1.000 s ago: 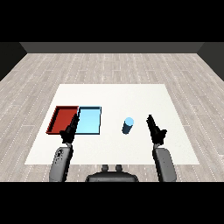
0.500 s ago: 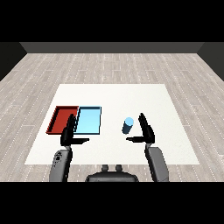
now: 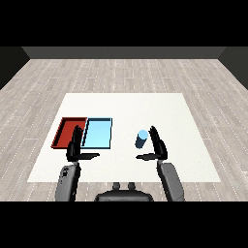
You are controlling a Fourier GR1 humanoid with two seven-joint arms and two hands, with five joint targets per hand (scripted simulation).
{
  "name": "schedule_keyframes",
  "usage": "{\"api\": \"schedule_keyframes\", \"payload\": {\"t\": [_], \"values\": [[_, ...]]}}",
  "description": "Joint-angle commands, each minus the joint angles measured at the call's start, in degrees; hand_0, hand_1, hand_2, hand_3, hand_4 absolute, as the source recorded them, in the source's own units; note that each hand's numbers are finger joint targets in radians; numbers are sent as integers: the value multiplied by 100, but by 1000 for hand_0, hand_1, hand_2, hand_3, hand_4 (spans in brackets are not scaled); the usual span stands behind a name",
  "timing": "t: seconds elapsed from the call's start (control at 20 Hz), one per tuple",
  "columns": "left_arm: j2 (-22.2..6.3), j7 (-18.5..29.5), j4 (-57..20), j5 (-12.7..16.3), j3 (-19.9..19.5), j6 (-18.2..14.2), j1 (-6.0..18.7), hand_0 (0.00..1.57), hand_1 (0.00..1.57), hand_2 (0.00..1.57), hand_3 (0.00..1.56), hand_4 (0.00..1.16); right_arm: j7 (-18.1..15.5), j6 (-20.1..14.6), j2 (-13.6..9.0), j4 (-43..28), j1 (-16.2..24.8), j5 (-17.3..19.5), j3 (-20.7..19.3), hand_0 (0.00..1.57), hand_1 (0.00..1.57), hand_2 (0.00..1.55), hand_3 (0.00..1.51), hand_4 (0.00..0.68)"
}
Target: Pick the blue can and put it in the blue box
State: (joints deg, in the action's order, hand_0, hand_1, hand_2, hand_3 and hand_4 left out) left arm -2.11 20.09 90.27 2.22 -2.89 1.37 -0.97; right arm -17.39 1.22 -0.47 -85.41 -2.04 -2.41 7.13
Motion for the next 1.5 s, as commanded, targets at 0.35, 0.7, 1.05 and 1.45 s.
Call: {"api": "schedule_keyframes", "payload": {"t": [0.35,0.7,1.05,1.45], "values": [[44,387,139,-95,90,-22,-450,0,0,0,0,0,-133,25,-55,238,-124,-47,-171,0,0,0,0,0],[41,654,-252,-171,108,17,-212,0,0,0,0,0,-182,120,-32,824,-602,-319,-531,0,0,0,0,0],[20,-79,104,-144,105,-150,-42,0,0,0,0,0,135,9,-108,1338,-863,-316,-685,0,0,0,0,0],[25,80,2,-169,21,-241,-2,0,0,0,0,0,-259,-226,27,2125,-1121,-353,-763,0,0,0,0,0]]}}
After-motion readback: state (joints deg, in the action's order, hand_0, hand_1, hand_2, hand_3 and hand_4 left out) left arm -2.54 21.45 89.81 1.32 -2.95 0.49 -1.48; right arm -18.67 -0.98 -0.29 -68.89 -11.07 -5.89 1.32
